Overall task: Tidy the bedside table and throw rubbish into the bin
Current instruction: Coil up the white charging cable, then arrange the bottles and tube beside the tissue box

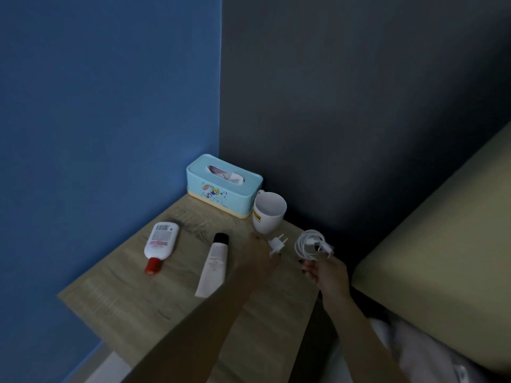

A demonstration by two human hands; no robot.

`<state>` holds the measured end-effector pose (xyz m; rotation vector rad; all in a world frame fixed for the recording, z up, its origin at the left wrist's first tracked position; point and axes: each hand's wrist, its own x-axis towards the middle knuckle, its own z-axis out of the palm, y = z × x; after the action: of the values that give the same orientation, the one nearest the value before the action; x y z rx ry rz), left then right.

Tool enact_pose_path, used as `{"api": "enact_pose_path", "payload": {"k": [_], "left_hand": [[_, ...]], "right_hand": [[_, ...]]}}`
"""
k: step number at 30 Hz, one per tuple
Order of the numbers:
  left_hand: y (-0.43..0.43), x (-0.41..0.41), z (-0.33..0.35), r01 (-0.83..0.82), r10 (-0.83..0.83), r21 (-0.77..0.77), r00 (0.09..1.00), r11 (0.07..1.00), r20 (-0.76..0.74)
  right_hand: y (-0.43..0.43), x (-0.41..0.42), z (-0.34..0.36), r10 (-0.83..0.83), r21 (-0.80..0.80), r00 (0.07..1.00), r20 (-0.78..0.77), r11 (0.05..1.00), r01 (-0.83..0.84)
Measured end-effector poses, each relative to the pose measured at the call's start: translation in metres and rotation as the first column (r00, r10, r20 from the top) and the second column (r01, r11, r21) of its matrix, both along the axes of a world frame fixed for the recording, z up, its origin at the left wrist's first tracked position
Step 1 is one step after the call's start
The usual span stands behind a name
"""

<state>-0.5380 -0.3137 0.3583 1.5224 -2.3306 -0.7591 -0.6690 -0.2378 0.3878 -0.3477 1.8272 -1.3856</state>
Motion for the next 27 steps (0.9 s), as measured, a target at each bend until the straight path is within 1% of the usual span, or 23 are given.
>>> {"api": "enact_pose_path", "payload": {"k": [2,4,7,9,10,11,12,13,14,15,18,23,25,27], "left_hand": [[0.002,-0.008,-0.01,-0.03,0.03,0.014,1.0,0.999,0.008],[0.004,-0.016,-0.015,-0.067,0.067,0.027,0.998,0.997,0.006],[0.001,-0.03,-0.026,-0.104,0.106,0.074,0.994,0.992,-0.02],[-0.002,-0.039,-0.03,-0.112,0.116,0.103,0.992,0.988,-0.038],[-0.004,-0.045,-0.032,-0.115,0.12,0.1,0.991,0.988,-0.053],[-0.006,-0.05,-0.034,-0.122,0.129,0.097,0.989,0.988,-0.07],[-0.008,-0.053,-0.033,-0.132,0.14,0.092,0.986,0.987,-0.086],[-0.009,-0.056,-0.032,-0.14,0.148,0.088,0.985,0.986,-0.086],[-0.011,-0.058,-0.032,-0.143,0.15,0.078,0.985,0.987,-0.081],[-0.013,-0.06,-0.032,-0.144,0.15,0.073,0.986,0.987,-0.076],[-0.018,-0.062,-0.034,-0.167,0.17,0.043,0.982,0.985,-0.083],[-0.018,-0.062,-0.044,-0.185,0.184,-0.007,0.978,0.983,-0.099],[-0.016,-0.061,-0.047,-0.2,0.194,-0.036,0.972,0.979,-0.131],[-0.014,-0.058,-0.049,-0.203,0.194,-0.04,0.966,0.978,-0.173]], "right_hand": [[-0.001,-0.004,-0.02,-0.026,0.052,0.999,0.038,0.998,0.024],[-0.003,-0.008,-0.037,-0.042,0.087,0.998,0.044,0.995,0.038],[-0.008,-0.015,-0.052,-0.038,0.123,0.999,-0.031,0.992,0.041],[-0.012,-0.02,-0.056,-0.004,0.151,0.987,-0.158,0.988,0.028],[-0.013,-0.024,-0.058,0.036,0.169,0.965,-0.261,0.986,0.009],[-0.013,-0.027,-0.058,0.093,0.193,0.92,-0.381,0.981,-0.019],[-0.014,-0.029,-0.058,0.158,0.229,0.853,-0.497,0.972,-0.047],[-0.014,-0.031,-0.059,0.227,0.283,0.777,-0.587,0.957,-0.066],[-0.015,-0.033,-0.061,0.287,0.343,0.716,-0.637,0.937,-0.07],[-0.017,-0.034,-0.063,0.331,0.391,0.677,-0.657,0.918,-0.069],[-0.022,-0.036,-0.07,0.403,0.475,0.652,-0.643,0.877,-0.073],[-0.023,-0.034,-0.069,0.462,0.475,0.635,-0.619,0.864,-0.165],[-0.021,-0.035,-0.065,0.523,0.535,0.598,-0.608,0.826,-0.179],[-0.019,-0.038,-0.064,0.593,0.614,0.536,-0.601,0.772,-0.165]]}}
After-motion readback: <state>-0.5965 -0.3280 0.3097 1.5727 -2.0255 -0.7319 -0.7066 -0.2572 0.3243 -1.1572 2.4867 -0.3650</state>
